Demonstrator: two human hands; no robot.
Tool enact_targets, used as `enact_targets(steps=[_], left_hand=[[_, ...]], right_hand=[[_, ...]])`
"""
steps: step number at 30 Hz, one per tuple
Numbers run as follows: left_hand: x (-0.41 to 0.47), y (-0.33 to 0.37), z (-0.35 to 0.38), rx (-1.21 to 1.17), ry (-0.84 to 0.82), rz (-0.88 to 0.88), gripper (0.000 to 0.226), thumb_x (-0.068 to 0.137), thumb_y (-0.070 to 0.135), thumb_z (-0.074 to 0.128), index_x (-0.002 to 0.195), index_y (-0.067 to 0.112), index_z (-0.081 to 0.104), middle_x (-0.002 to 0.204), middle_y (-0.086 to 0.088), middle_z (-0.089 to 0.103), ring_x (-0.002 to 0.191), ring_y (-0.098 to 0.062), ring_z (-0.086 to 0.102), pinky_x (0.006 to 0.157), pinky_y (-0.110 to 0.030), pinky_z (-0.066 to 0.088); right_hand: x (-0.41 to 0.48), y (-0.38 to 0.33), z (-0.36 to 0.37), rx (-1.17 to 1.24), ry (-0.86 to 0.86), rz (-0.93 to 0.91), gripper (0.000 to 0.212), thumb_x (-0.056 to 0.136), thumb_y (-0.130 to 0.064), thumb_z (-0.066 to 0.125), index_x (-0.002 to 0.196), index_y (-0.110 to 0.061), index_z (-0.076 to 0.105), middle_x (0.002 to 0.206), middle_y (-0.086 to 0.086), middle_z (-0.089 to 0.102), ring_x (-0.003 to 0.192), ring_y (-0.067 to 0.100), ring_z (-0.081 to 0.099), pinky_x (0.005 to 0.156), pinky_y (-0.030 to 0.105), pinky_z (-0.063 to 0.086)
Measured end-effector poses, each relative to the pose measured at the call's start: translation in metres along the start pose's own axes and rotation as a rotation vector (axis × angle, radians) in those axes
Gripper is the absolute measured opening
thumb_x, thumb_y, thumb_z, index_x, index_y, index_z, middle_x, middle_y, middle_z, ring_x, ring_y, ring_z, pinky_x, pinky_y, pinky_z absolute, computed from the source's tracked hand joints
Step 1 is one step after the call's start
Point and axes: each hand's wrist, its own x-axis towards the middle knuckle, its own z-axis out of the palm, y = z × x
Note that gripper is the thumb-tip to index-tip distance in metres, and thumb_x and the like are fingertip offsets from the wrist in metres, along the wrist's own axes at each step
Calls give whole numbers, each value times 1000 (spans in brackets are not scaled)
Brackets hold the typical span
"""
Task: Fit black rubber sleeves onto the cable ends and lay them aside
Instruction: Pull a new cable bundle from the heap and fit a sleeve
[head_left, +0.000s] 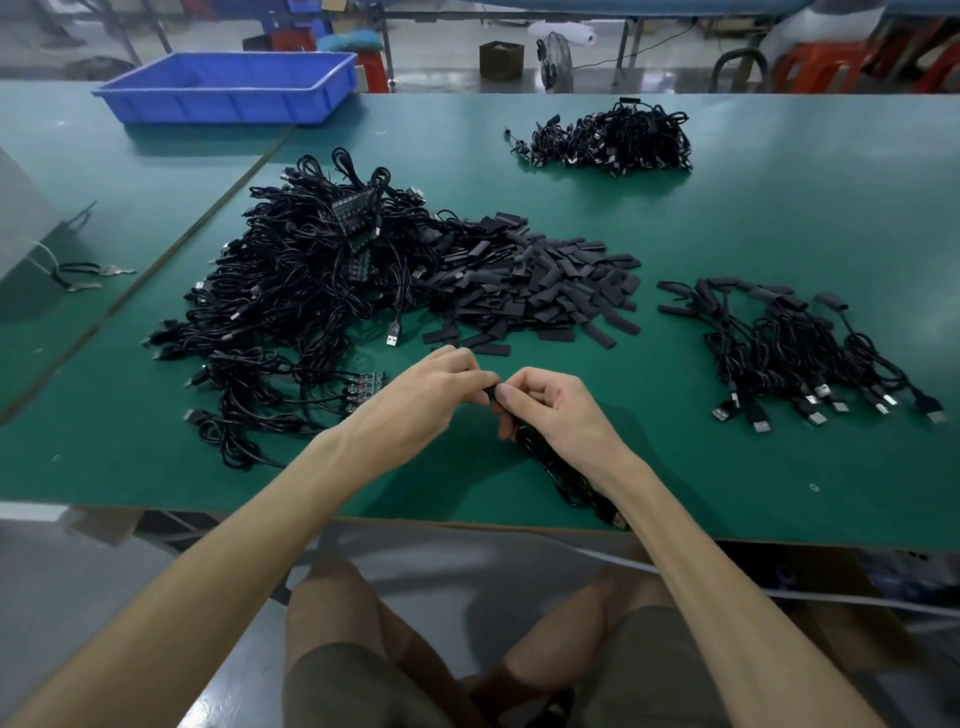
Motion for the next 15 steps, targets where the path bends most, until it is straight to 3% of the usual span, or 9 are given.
enact_targets(steps=[15], left_hand=[[-5,7,3,45,38,20,39,91,-18,56,119,6,67,100,-3,59,95,-20,53,85,-34,51]], right_hand=[[0,0,3,8,-2,8,19,104,-17,62,87,-12,70,69,5,74,66,10,66,69,19,50]])
